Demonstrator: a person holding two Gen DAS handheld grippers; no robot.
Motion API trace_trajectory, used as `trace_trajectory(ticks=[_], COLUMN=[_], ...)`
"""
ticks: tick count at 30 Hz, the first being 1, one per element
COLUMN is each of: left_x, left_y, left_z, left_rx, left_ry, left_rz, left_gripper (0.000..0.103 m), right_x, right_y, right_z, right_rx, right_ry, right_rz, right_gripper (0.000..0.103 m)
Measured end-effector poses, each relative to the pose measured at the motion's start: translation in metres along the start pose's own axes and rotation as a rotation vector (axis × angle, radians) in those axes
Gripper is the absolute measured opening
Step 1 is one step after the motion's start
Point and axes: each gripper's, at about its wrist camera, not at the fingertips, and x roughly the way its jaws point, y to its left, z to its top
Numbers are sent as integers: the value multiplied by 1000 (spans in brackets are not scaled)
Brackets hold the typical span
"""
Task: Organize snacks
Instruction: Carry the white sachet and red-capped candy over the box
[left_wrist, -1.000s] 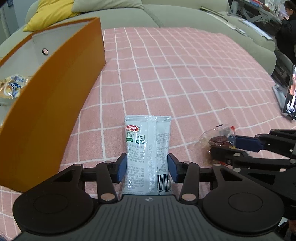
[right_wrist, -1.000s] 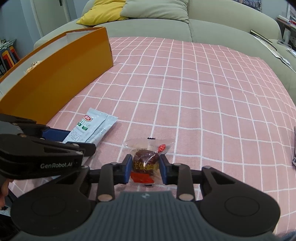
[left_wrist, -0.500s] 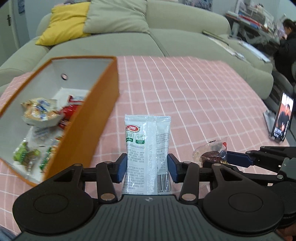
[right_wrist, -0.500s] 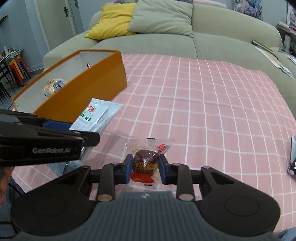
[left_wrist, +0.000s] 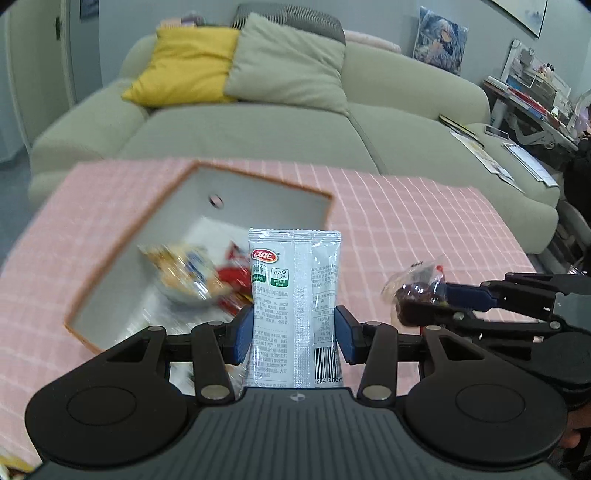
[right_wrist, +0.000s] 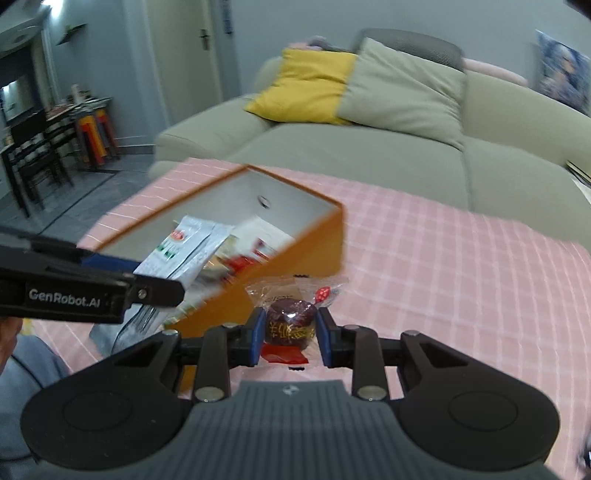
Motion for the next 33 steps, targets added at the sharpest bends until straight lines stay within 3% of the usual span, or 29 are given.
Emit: trace_trajectory(ticks=[9,16,33], left_x=[19,76,173], left_y=[33,56,68], left_z=[58,81,88], left_rx=[38,26,27], left_ry=[-11,99,285], left_rz=[36,40,48], left_gripper=[52,52,52], right_x=[57,120,220], right_y=[44,45,23], right_z=[59,92,92], right_rx=[-152,-227,-379], right_ry=[19,70,219], right_rz=[53,25,-36], right_gripper=[26,26,26])
